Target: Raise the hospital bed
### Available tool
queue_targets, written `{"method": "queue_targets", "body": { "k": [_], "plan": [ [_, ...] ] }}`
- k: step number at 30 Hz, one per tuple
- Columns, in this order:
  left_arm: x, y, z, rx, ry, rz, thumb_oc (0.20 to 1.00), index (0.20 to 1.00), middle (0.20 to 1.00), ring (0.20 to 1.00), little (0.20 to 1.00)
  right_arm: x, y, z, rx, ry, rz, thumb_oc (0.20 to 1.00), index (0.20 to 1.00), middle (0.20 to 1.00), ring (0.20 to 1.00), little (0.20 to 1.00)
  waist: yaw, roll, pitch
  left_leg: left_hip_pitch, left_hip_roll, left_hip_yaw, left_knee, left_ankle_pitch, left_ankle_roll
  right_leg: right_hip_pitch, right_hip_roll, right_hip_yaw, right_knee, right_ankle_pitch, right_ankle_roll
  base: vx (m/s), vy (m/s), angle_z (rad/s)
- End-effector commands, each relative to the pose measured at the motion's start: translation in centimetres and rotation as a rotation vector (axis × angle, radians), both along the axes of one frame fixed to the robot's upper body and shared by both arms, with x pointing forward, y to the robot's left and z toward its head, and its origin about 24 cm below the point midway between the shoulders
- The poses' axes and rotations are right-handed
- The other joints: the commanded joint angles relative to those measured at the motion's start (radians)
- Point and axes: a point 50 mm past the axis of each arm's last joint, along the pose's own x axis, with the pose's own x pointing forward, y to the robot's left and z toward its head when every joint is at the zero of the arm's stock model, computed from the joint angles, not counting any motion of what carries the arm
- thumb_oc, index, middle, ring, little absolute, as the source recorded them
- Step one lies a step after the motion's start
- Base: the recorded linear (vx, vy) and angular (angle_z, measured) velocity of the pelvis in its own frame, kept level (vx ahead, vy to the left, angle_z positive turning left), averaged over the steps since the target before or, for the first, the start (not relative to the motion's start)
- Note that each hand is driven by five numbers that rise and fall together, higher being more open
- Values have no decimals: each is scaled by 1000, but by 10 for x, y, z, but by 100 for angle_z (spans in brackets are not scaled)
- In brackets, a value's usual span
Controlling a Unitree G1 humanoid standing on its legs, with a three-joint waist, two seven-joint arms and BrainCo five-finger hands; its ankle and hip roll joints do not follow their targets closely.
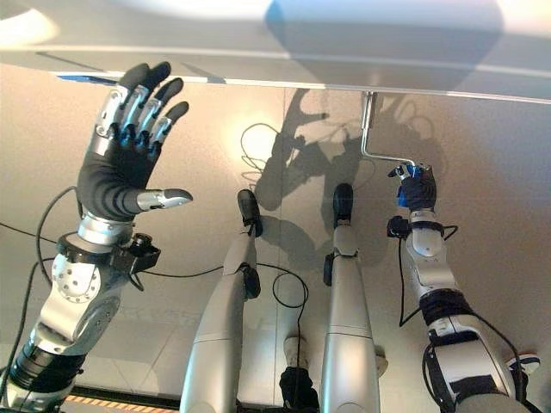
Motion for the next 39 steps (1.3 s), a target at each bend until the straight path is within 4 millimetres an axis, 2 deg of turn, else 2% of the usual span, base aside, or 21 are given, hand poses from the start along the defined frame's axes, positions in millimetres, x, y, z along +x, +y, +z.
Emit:
{"method": "queue_targets", "body": {
  "k": [1, 2, 3, 6, 10, 11, 12, 13, 14, 15, 16, 17, 18, 19, 20, 22, 30, 36, 37, 38, 39],
  "plan": [
    [-18, -8, 17, -51, -116, -91, 1000, 1000, 1000, 1000, 1000, -22, -90, 27, 39, 81, -332, 200, 200, 200, 200, 200, 19, 36, -13, 48, -17, -18, 96, -147, -9, 58, 53, -51, -65, 18, 31, 0, 0, 0],
    [-18, -10, 17, -44, -116, -97, 1000, 1000, 1000, 1000, 1000, -19, -90, 27, 13, 118, -329, 200, 200, 200, 200, 200, 22, 38, -13, 48, -17, -17, 97, -146, -10, 57, 52, -50, -65, 18, 31, 0, 0, 0],
    [-16, -14, 18, -40, -112, -111, 1000, 1000, 1000, 1000, 1000, -14, -87, 22, -99, 243, -318, 200, 200, 200, 200, 200, 32, 40, -13, 46, -16, -18, 102, -147, -9, 55, 52, -51, -60, 20, 30, 0, 0, 0],
    [-13, -19, 20, -41, -112, -129, 1000, 1000, 1000, 1000, 1000, -5, -77, 21, -197, 345, -285, 200, 200, 200, 200, 200, 40, 49, -13, 40, -18, -19, 108, -148, -7, 50, 51, -52, -57, 20, 29, 0, 0, 0],
    [-10, -29, 25, -78, -124, -164, 1000, 1000, 1000, 1000, 1000, 19, -26, 1, -364, 503, -126, 200, 200, 200, 200, 200, 59, 63, -13, 27, -22, -22, 119, -149, -1, 42, 50, -52, -56, 22, 25, 0, 0, 0],
    [-10, -29, 25, -78, -124, -164, 1000, 1000, 1000, 1000, 1000, 19, -26, 1, -364, 503, -126, 200, 200, 200, 200, 200, 59, 63, -13, 27, -22, -22, 119, -149, -1, 42, 50, -52, -56, 21, 25, 0, 0, 0],
    [-7, -33, 25, -96, -112, -165, 1000, 1000, 1000, 1000, 1000, 29, 4, -8, -425, 538, -39, 200, 200, 200, 200, 200, 62, 64, -13, 22, -24, -23, 122, -149, 1, 37, 52, -51, -53, 22, 23, 0, 0, 0],
    [-7, -34, 26, -104, -113, -164, 1000, 1000, 1000, 1000, 1000, 33, 23, -13, -450, 548, 15, 200, 200, 200, 200, 200, 64, 64, -13, 20, -24, -23, 123, -149, 1, 35, 53, -51, -53, 22, 22, 0, 0, 0],
    [-6, -33, 27, -117, -111, -160, 1000, 1000, 1000, 1000, 1000, 36, 38, -19, -473, 555, 55, 200, 200, 200, 200, 200, 62, 63, -13, 18, -25, -22, 124, -149, 2, 32, 54, -49, -52, 22, 21, 0, 0, 0],
    [-6, -33, 27, -117, -111, -160, 1000, 1000, 1000, 1000, 1000, 36, 38, -19, -473, 555, 55, 200, 200, 200, 200, 200, 62, 63, -13, 18, -25, -22, 124, -149, 2, 32, 54, -49, -52, 22, 21, -2, -8, -4],
    [-4, -33, 28, -142, -104, -151, 1000, 1000, 1000, 1000, 1000, 41, 81, -27, -518, 552, 173, 200, 200, 200, 200, 200, 62, 60, -13, 15, -26, -22, 124, -148, 3, 30, 55, -49, -55, 24, 20, -5, -2, -3],
    [-4, -32, 28, -159, -101, -143, 1000, 1000, 1000, 1000, 1000, 42, 104, -32, -561, 551, 241, 200, 200, 200, 200, 200, 64, 60, -13, 13, -26, -23, 123, -146, 3, 28, 55, -49, -54, 26, 20, -6, 3, -4],
    [-4, -31, 29, -172, -100, -139, 1000, 1000, 1000, 1000, 1000, 43, 116, -32, -565, 537, 265, 200, 200, 200, 200, 200, 61, 58, -13, 10, -26, -24, 124, -146, 3, 26, 55, -48, -53, 27, 20, -4, 20, -4],
    [-3, -30, 28, -184, -92, -128, 1000, 1000, 1000, 1000, 1000, 42, 138, -36, -609, 529, 326, 200, 200, 200, 200, 200, 61, 56, -13, 9, -27, -23, 122, -145, 3, 25, 55, -49, -58, 30, 21, -1, 17, -5],
    [-3, -30, 28, -184, -92, -128, 1000, 1000, 1000, 1000, 1000, 42, 138, -36, -609, 529, 326, 200, 200, 200, 200, 200, 61, 56, -13, 9, -27, -23, 121, -145, 3, 25, 54, -49, -58, 30, 21, 1, 28, -7],
    [-3, -25, 27, -208, -94, -91, 1000, 1000, 1000, 1000, 1000, 32, 208, -36, -1098, 397, 570, 200, 200, 200, 200, 200, 60, 47, -13, 5, -28, -26, 119, -143, 0, 24, 53, -50, -63, 32, 23, 3, 29, -6],
    [-6, -19, 25, -240, -95, -81, 1000, 1000, 1000, 1000, 1000, 9, 246, -46, -1196, 282, 758, 200, 200, 200, 200, 200, 52, 38, -13, 4, -31, -31, 113, -140, -2, 27, 46, -53, -69, 33, 26, 1, 2, 0],
    [-7, -22, 24, -247, -94, -97, 1000, 1000, 1000, 1000, 1000, -4, 263, -47, -1109, 227, 863, 200, 200, 200, 200, 200, 55, 44, -13, -4, -32, -35, 116, -140, 0, 25, 42, -55, -69, 33, 27, 0, 0, 0],
    [-8, -25, 23, -251, -90, -115, 1000, 1000, 1000, 1000, 1000, -14, 292, -32, -1022, 135, 950, 200, 200, 200, 200, 200, 62, 51, -13, -3, -34, -37, 118, -140, 2, 26, 42, -54, -70, 32, 26, 0, 0, 0],
    [-8, -25, 23, -251, -90, -115, 1000, 1000, 1000, 1000, 1000, -14, 292, -32, -1022, 135, 950, 200, 200, 200, 200, 200, 62, 51, -13, -3, -34, -37, 118, -140, 2, 26, 42, -54, -70, 32, 26, 2, 31, -1],
    [-9, -28, 22, -265, -81, -142, 1000, 1000, 1000, 1000, 1000, -22, 308, -23, -872, 88, 1004, 200, 200, 200, 200, 200, 67, 60, -13, -4, -35, -35, 120, -139, 3, 23, 40, -53, -67, 32, 26, 0, 0, 0]
  ]
}}
